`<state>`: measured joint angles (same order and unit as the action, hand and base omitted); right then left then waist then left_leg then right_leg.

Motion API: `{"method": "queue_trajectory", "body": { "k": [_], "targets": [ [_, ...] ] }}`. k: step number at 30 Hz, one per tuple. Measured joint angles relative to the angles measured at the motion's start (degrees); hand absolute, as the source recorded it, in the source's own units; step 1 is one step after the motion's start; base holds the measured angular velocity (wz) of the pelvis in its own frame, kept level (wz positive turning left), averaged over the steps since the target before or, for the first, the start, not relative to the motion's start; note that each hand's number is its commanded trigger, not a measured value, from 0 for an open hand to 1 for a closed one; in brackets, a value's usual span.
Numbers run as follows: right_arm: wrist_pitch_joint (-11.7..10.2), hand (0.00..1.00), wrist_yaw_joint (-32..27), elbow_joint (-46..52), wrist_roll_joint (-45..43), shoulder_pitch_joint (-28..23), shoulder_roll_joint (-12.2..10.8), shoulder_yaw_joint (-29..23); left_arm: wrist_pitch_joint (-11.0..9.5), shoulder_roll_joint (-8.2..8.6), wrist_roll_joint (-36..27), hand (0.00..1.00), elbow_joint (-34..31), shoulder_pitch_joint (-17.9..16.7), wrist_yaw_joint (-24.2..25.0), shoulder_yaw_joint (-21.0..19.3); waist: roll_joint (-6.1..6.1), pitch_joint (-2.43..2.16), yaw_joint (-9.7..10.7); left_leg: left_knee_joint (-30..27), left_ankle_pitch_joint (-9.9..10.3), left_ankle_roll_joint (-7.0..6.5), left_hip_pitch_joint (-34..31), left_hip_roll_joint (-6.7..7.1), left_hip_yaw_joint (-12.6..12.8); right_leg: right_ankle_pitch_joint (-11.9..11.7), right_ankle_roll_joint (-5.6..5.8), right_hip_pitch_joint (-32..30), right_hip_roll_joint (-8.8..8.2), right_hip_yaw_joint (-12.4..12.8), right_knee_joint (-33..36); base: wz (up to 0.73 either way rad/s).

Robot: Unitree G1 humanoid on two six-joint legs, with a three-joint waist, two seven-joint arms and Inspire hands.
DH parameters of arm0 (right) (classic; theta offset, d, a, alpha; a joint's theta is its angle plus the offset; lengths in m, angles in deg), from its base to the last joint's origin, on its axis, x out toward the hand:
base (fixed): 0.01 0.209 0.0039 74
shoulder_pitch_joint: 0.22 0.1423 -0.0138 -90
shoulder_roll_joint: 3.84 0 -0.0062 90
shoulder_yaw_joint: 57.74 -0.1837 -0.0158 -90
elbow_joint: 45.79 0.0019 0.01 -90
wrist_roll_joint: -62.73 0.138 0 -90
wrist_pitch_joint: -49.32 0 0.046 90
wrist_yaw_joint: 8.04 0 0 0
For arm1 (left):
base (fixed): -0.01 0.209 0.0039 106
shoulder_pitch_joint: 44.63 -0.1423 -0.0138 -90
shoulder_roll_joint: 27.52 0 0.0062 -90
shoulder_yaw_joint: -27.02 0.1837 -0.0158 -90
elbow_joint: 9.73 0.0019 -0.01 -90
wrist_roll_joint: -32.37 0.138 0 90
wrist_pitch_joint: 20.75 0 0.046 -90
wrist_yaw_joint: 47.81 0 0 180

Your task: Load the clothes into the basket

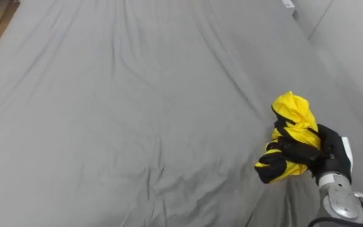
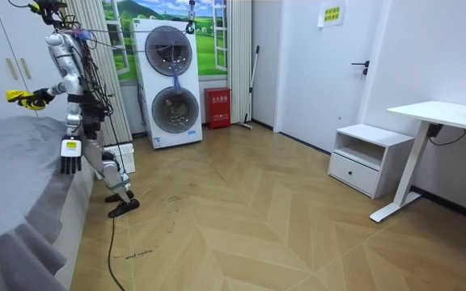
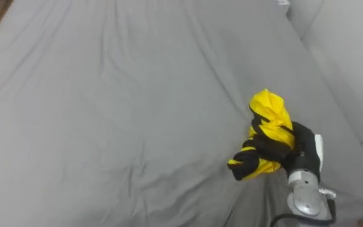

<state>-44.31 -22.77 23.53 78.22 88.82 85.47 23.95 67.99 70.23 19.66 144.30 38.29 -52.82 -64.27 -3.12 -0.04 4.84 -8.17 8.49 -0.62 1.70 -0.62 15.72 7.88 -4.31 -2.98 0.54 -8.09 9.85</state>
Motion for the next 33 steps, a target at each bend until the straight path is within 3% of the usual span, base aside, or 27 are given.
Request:
{"method": "queue_trajectory", "body": {
  "k": [3,5,9,12,17,26,29,33],
  "targets": [
    [0.47,0.66,-1.19,0.83,0.45,-2.10,-0.05,-4.21,2.00,0.20,-0.09,0.00,0.01,-0.32,-0.51,-0.87,0.05,-0.04,1.10,0.02,1.26,0.30,2.02,-0.64,1.52,-0.02,0.02,0.89,0.99,2.77,0.04,-0.63],
    [2.04,0.61,-2.40,3.54,0.37,-5.28,-0.29,-7.13,3.85,0.05,0.10,0.00,0.00,-1.52,-1.39,-0.88,0.07,-0.07,2.87,0.01,2.26,0.53,2.86,-1.18,3.37,-0.02,0.00,0.93,1.94,5.03,0.06,-0.56],
    [2.78,0.58,-4.29,3.91,0.43,-6.50,-0.62,-9.63,6.07,-0.57,1.26,0.00,0.00,-2.97,-1.62,-0.84,0.24,-0.03,4.87,0.00,2.34,0.56,3.34,-1.29,6.13,-0.46,0.09,0.15,2.57,8.55,0.13,-0.49],
    [3.27,0.65,-4.53,4.77,2.02,-8.59,-0.80,-11.56,7.17,-0.72,1.23,0.00,-0.03,-3.49,-1.61,-0.87,0.58,0.09,6.59,0.00,2.57,0.68,3.58,-1.39,6.29,-0.70,0.13,-0.08,3.03,9.95,0.01,-0.20],
    [3.32,0.69,-3.65,8.80,6.26,-13.43,-2.26,-11.73,7.22,-0.71,1.20,0.00,-0.07,-4.03,-1.81,-0.87,1.69,0.29,7.40,-0.02,3.41,0.86,3.98,-1.77,6.96,-0.74,0.05,-0.38,3.91,10.76,-0.01,-0.05],
    [3.29,0.84,-3.08,8.71,14.51,-14.17,-2.32,-11.73,7.23,-0.71,1.02,0.00,-2.11,-4.00,-1.56,-0.54,3.35,0.39,7.81,-1.00,4.45,0.10,0.14,-2.57,7.79,-1.83,0.25,-4.45,4.61,11.96,1.06,-0.06],
    [3.28,0.82,-2.63,4.63,14.87,-12.33,-2.20,-11.75,7.22,-0.54,0.49,0.00,-2.13,-3.56,-1.56,0.80,4.59,0.30,8.36,-1.51,4.58,-0.14,-2.60,-2.56,8.24,-2.61,0.40,-7.16,4.59,12.29,1.54,-0.14],
    [3.28,0.84,-1.81,-4.90,16.79,-4.88,-1.69,-12.50,7.21,-0.13,-2.09,0.00,-0.18,-1.96,-1.54,1.45,6.06,0.55,9.51,-2.78,4.41,-0.46,-5.95,-1.70,9.44,-2.51,0.49,-12.70,4.12,13.22,5.94,-0.26]
  ]
}}
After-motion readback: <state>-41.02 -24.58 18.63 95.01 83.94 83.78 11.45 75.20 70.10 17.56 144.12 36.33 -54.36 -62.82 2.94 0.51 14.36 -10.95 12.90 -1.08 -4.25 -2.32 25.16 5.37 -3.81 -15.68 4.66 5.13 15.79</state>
